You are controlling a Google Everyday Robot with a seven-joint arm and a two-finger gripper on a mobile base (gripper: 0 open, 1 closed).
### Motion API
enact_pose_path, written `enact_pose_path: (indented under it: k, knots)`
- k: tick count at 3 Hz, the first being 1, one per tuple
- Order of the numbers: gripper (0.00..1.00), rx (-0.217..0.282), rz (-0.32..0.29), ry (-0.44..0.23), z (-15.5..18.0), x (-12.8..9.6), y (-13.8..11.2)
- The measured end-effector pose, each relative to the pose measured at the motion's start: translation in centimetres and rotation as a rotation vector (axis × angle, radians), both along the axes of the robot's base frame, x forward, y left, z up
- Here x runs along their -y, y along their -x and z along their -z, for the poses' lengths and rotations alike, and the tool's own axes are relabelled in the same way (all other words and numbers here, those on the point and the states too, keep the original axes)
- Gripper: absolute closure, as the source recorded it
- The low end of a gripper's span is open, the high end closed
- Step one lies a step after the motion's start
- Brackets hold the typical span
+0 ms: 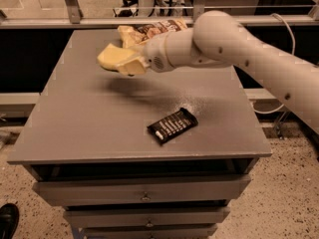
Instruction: Pick sponge
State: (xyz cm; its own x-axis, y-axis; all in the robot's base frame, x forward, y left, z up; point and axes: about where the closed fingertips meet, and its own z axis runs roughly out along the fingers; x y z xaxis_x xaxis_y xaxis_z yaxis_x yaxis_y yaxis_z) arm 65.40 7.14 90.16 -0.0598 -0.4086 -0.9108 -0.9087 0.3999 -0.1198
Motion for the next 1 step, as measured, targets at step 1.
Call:
enact_pose_path:
  k: [1]
  knots:
    - [1.0, -0.005, 0.006, 0.003, 0.41, 0.31, -0.09]
